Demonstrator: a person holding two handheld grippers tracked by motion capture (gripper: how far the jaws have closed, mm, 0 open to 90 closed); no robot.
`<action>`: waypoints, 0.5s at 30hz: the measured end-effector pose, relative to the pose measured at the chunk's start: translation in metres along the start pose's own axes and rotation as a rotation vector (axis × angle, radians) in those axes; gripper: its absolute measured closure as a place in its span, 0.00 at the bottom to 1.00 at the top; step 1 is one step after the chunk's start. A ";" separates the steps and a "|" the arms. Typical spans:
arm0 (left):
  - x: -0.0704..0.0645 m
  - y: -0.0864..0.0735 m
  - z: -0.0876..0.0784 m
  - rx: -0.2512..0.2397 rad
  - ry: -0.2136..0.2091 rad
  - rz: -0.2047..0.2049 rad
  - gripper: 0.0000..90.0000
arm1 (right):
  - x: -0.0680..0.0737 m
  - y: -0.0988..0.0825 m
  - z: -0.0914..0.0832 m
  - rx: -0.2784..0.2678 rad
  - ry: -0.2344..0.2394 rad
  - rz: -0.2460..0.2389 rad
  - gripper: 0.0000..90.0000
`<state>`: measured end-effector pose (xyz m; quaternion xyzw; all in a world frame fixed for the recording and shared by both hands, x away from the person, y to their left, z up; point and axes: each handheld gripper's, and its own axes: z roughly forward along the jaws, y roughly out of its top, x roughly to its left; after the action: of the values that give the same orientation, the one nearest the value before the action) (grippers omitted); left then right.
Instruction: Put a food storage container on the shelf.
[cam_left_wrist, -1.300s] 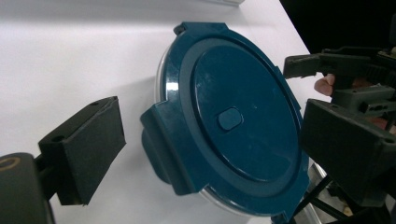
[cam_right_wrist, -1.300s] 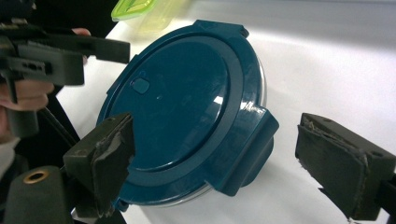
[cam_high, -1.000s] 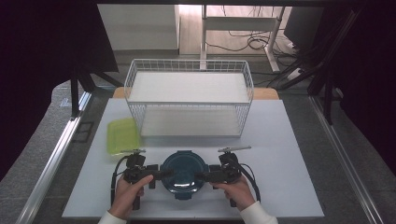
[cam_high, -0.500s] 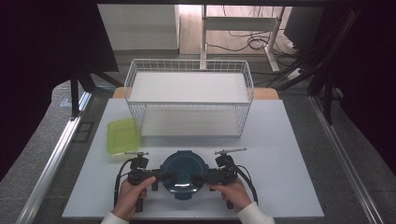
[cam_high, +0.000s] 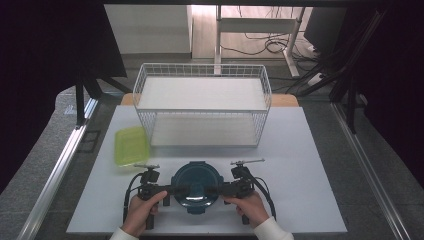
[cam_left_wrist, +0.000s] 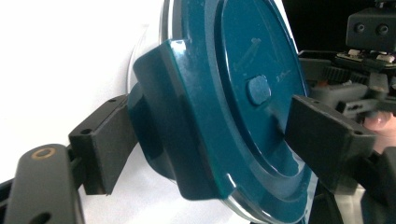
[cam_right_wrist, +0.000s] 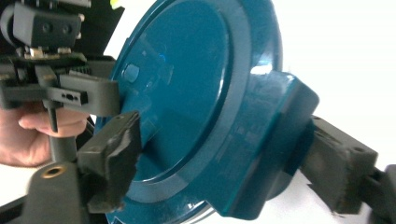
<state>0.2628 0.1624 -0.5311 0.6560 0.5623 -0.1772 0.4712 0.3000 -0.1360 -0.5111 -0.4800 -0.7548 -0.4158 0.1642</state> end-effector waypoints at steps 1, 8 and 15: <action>0.000 0.000 -0.002 -0.008 0.002 -0.001 0.23 | -0.001 0.000 -0.001 0.000 0.004 0.009 0.24; -0.002 -0.002 -0.008 -0.026 0.003 -0.019 0.32 | -0.005 0.000 -0.006 -0.010 0.029 0.068 0.32; -0.009 -0.008 -0.015 -0.062 0.017 -0.014 0.39 | 0.001 -0.005 -0.013 -0.041 0.023 0.051 0.38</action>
<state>0.2482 0.1683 -0.5200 0.6388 0.5762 -0.1573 0.4850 0.2936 -0.1466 -0.5048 -0.4976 -0.7316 -0.4324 0.1735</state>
